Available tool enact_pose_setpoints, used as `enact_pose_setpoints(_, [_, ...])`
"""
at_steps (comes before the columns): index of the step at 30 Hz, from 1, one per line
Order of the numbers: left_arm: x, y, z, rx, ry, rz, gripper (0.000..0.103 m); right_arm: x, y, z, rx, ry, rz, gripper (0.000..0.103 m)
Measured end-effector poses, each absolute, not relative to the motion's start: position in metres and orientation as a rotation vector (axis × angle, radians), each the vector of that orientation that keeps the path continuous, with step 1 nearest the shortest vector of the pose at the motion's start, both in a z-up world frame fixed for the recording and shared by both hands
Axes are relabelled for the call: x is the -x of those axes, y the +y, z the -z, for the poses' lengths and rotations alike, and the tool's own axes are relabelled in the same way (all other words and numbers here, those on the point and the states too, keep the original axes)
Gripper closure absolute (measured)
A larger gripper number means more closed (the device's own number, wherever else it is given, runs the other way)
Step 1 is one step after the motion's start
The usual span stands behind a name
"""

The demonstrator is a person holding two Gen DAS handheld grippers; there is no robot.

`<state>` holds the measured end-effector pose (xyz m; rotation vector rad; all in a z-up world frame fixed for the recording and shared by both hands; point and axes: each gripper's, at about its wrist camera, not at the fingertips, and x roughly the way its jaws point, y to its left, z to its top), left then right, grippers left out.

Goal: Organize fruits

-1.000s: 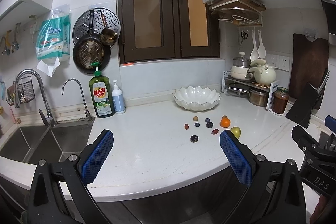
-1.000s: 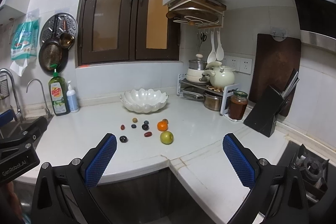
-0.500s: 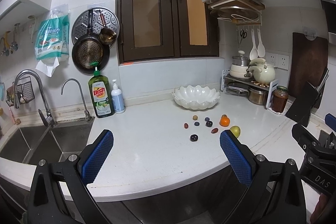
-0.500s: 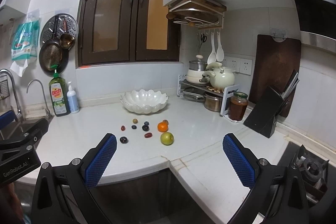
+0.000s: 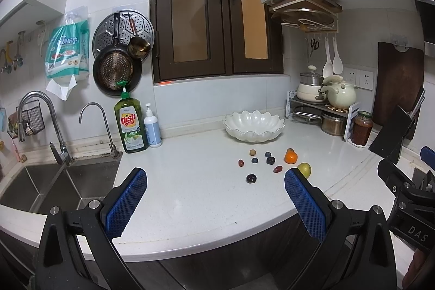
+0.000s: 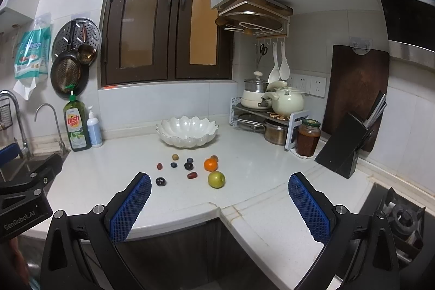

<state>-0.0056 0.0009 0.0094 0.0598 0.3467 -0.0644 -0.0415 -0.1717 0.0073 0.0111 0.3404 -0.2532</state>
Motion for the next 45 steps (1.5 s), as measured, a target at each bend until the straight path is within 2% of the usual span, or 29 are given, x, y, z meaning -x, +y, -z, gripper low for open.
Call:
enact_pose_setpoints(33, [0.002,-0.004,-0.009,-0.069,0.355,0.073,0.0,0.042,-0.174,-0.007,-0.011,0.345,0.255,0.001])
enact_pose_setpoints(45, [-0.019,-0.023,0.01,-0.059,0.452,0.079,0.0,0.013,-0.203,0.015,-0.07,0.478,0.225,0.001])
